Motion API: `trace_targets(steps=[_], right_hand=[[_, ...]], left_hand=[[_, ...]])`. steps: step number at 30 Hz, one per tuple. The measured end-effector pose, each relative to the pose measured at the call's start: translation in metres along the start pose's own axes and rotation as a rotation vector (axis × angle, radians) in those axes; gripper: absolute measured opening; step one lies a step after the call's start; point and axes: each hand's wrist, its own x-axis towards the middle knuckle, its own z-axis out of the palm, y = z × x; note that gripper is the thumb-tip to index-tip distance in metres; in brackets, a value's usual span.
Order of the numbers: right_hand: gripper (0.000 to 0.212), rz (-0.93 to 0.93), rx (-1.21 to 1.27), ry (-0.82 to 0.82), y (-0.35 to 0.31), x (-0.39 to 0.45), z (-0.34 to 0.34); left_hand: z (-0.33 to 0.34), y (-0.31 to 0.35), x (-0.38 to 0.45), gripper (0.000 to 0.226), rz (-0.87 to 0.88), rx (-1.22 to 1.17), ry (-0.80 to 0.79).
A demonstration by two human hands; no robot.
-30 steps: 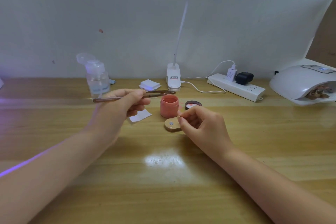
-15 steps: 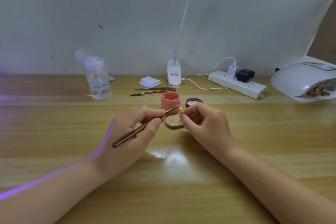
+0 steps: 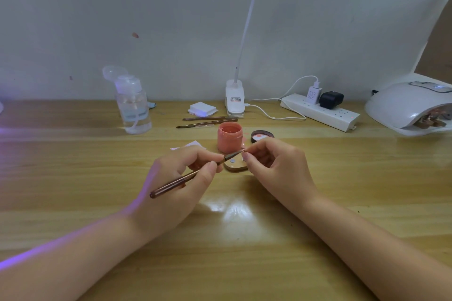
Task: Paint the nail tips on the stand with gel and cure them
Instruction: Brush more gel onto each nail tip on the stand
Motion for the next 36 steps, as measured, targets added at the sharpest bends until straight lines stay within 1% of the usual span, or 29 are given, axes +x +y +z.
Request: trace_targets(steps=[1,3,5,7,8,11,15,17,20,24,26,30,34,36], right_hand=[[0.002,0.004,0.001,-0.002,0.0002,0.0000,0.0001],[0.002,0.006,0.003,-0.003,0.0004,0.0001,0.0002],[0.002,0.007,0.003,-0.002,0.0004,0.0000,0.0004],[0.002,0.009,0.001,-0.004,0.0003,-0.0001,0.0005],[0.002,0.009,0.001,-0.006,0.0003,-0.0002,0.0003],[0.001,0.011,-0.001,-0.003,0.0002,-0.0004,0.0000],[0.002,0.012,-0.007,0.007,-0.0002,-0.0003,-0.0002],[0.002,0.003,-0.012,0.009,-0.0008,-0.0007,-0.0004],[0.002,-0.042,-0.047,0.015,-0.0015,-0.0011,-0.0003],[0.003,-0.087,-0.102,0.023,-0.0010,-0.0018,-0.0001],[0.004,-0.094,-0.118,0.027,-0.0012,-0.0021,-0.0002],[0.004,-0.113,-0.131,0.028,-0.0018,-0.0021,0.0002],[0.003,-0.116,-0.138,0.026,-0.0018,-0.0022,-0.0002],[0.004,-0.111,-0.133,0.032,-0.0019,-0.0017,-0.0001]], left_hand=[[-0.0006,0.0006,-0.0002,0.011,0.009,-0.005,0.007],[-0.0017,0.0012,0.0000,0.017,0.014,-0.013,0.035],[-0.0013,0.0010,0.0007,0.016,-0.007,-0.027,0.055],[0.0005,0.0001,0.0016,0.013,-0.032,-0.046,0.041],[0.0010,-0.0002,0.0018,0.015,-0.035,-0.037,0.026],[0.0009,-0.0001,0.0007,0.012,-0.002,-0.020,-0.003],[0.0000,0.0013,0.0004,0.017,0.001,-0.024,0.039],[0.0006,0.0005,0.0014,0.014,-0.018,-0.020,0.051],[0.0019,-0.0017,0.0024,0.019,-0.052,0.001,0.032],[0.0016,-0.0013,0.0019,0.014,-0.010,0.036,0.002],[0.0001,-0.0003,0.0011,0.019,-0.008,0.023,0.017],[0.0006,-0.0005,0.0028,0.020,-0.047,0.021,0.054],[0.0007,-0.0029,0.0030,0.014,-0.047,0.026,0.012],[-0.0007,-0.0024,0.0016,0.018,-0.027,0.003,0.018]])
